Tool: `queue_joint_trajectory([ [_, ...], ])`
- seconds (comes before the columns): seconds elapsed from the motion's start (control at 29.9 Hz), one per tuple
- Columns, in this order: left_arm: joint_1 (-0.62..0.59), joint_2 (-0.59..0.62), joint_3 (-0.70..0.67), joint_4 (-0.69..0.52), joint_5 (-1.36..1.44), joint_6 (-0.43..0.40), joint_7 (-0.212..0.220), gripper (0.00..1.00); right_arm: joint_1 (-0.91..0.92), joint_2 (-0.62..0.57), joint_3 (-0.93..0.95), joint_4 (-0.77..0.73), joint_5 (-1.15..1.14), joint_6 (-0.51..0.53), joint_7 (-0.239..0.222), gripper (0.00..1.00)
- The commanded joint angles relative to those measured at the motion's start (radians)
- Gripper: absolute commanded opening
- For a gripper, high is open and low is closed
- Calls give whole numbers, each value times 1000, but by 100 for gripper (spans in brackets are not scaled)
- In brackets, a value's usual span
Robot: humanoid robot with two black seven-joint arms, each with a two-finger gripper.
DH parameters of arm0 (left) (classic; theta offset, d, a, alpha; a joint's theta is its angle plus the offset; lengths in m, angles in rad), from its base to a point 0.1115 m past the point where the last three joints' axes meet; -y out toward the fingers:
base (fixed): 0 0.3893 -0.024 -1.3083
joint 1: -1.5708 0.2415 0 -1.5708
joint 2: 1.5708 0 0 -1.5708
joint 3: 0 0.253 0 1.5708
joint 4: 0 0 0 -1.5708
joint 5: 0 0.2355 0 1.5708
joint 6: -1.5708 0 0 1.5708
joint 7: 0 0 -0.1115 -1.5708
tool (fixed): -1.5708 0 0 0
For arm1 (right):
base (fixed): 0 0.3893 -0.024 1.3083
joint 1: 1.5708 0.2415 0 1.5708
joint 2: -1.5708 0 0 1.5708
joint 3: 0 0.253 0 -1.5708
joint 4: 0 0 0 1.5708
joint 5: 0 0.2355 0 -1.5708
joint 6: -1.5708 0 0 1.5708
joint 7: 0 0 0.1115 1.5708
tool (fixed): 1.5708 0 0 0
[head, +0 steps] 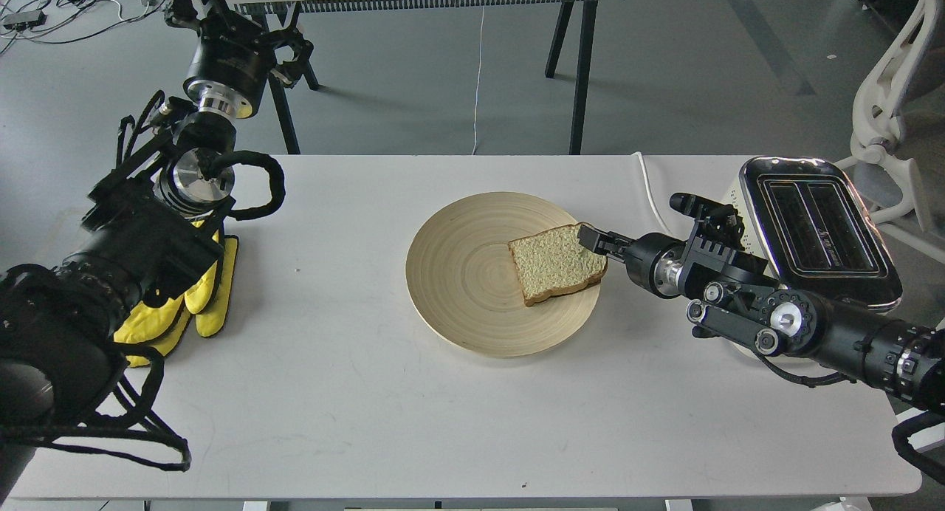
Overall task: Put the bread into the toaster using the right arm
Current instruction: 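Close the right gripper on the bread slice's edge nearest the toaster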
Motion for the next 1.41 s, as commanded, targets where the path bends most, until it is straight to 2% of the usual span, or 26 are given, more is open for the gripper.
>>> queue_joint_trajectory([
  [0.0, 0, 0, 0, -1, 0, 0, 0, 100, -7, 2, 1, -4, 3, 1, 1, 61],
  [0.33, -2, 0, 0, 0, 0, 0, 0, 100, -20, 13, 3, -14, 4, 1, 6, 55],
  [0.54, -2, 0, 0, 0, 0, 0, 0, 100, -20, 16, 3, -14, 4, 1, 7, 46],
  [0.74, -2, 0, 0, -1, 0, 0, 0, 100, -20, 18, 0, -14, 4, 5, 7, 24],
  [1.0, -2, 0, 0, 0, 0, 0, 0, 100, -18, 16, -2, -14, 3, 12, 7, 4],
  [1.37, -2, 0, 0, 0, 0, 0, 0, 100, 8, -2, 6, 45, 7, 8, 7, 1],
])
